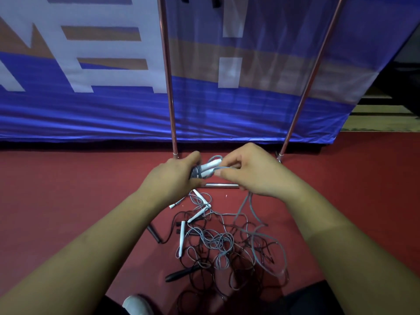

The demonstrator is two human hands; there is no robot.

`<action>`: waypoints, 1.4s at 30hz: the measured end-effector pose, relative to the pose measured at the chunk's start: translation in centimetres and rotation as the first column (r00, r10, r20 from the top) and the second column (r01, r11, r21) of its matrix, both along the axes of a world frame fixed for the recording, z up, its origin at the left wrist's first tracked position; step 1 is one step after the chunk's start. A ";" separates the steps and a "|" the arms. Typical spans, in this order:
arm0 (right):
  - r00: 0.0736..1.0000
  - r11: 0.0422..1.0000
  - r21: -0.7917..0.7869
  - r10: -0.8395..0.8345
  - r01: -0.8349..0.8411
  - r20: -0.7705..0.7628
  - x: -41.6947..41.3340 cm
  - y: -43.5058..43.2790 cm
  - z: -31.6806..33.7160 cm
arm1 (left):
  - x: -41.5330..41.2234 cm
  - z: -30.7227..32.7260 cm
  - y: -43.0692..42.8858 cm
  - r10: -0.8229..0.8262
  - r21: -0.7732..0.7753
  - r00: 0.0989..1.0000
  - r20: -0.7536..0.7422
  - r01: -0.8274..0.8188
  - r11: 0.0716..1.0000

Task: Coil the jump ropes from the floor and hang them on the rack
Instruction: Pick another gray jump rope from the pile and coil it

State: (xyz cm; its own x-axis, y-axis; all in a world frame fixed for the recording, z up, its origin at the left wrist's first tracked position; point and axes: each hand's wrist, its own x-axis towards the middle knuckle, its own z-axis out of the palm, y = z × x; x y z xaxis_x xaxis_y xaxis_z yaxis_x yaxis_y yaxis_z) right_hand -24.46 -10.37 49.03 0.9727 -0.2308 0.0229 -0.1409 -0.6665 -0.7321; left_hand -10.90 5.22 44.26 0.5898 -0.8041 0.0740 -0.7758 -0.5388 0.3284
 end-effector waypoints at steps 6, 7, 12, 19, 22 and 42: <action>0.996 0.999 0.015 -0.036 0.034 0.077 -0.1 -0.6 0.3 | -2.0 0.2 -0.4 -0.149 0.141 0.989 -0.026 0.151 0.978; 0.996 0.999 0.004 -0.035 0.035 0.087 0.0 -0.7 0.1 | -2.2 0.2 -0.5 -0.158 0.133 0.986 -0.060 0.165 0.977; 0.988 0.990 0.106 -0.106 0.094 0.111 0.1 -2.4 -0.7 | -1.8 1.2 0.2 -0.377 -0.044 0.857 -0.351 0.387 0.921; 0.988 0.894 0.444 -0.117 0.063 0.096 0.4 -3.7 -2.2 | -1.5 1.5 0.7 -0.470 -0.530 0.491 -0.734 0.020 0.848; 0.997 0.915 0.401 -0.061 0.038 0.045 0.5 -3.5 -2.3 | -1.1 1.9 0.3 -0.488 -0.600 0.439 -0.755 -0.161 0.784; 0.995 0.992 0.087 -0.098 0.096 0.018 -0.1 -3.0 -1.0 | 0.7 2.3 0.5 -0.203 -0.516 0.591 -0.781 -0.428 0.742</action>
